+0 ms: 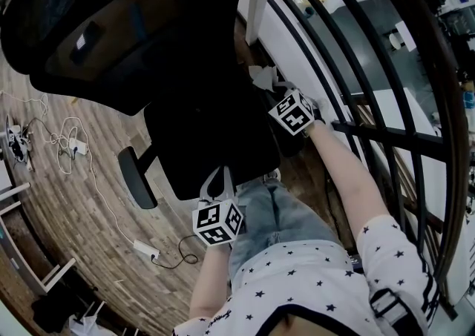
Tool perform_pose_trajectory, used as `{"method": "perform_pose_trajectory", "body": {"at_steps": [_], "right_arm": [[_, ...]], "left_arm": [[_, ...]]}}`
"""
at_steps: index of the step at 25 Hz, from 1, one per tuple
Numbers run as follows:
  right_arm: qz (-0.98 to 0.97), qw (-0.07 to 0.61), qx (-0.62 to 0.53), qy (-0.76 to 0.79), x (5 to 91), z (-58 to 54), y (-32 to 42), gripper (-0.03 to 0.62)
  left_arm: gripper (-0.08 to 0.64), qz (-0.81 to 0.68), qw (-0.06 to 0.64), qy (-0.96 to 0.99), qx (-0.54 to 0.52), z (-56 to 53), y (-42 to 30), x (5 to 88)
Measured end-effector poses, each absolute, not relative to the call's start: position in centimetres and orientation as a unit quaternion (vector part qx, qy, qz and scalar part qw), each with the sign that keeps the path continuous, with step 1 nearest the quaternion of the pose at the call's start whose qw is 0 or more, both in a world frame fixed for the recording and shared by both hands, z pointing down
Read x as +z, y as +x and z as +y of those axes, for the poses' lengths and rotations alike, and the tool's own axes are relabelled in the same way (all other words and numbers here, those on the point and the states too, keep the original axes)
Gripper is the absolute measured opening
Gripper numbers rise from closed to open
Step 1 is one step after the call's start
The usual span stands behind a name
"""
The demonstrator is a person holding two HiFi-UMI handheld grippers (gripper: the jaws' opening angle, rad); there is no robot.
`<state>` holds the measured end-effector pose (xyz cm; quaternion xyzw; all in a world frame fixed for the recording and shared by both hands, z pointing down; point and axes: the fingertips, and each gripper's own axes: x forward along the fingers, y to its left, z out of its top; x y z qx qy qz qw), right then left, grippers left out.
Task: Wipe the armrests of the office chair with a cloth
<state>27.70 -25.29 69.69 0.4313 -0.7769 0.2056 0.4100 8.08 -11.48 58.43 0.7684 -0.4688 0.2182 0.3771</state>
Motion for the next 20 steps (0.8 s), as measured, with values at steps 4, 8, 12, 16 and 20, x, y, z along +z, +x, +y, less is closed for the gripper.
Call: {"method": "perform_pose_trajectory", "body": {"at_steps": [4, 8, 12, 16, 20], "right_arm": [[-0.776, 0.409, 0.21, 0.432, 69.7, -24.8, 27.8, 0.031], [-0.775, 0.408, 0.211, 0.435, 69.8, -24.2, 27.8, 0.031], [-0.773, 0.409, 0.21, 0.437, 69.7, -23.5, 27.9, 0.031], [-0.772, 0.412, 0.207, 0.437, 69.8, -22.8, 27.9, 0.031], [-0.772, 0.412, 0.208, 0.437, 69.9, -22.2, 27.7, 0.031]], "left_arm": [[0.006, -0.468, 0.377, 0.77, 0.216, -11.0, 8.4, 58.2], [0.006, -0.467, 0.376, 0.771, 0.215, -10.3, 8.7, 58.1], [0.006, -0.468, 0.374, 0.772, 0.212, -9.7, 8.7, 57.9], [0.006, -0.468, 0.373, 0.772, 0.213, -9.4, 8.7, 57.9], [0.006, -0.467, 0.371, 0.775, 0.211, -9.2, 8.7, 57.8]]}}
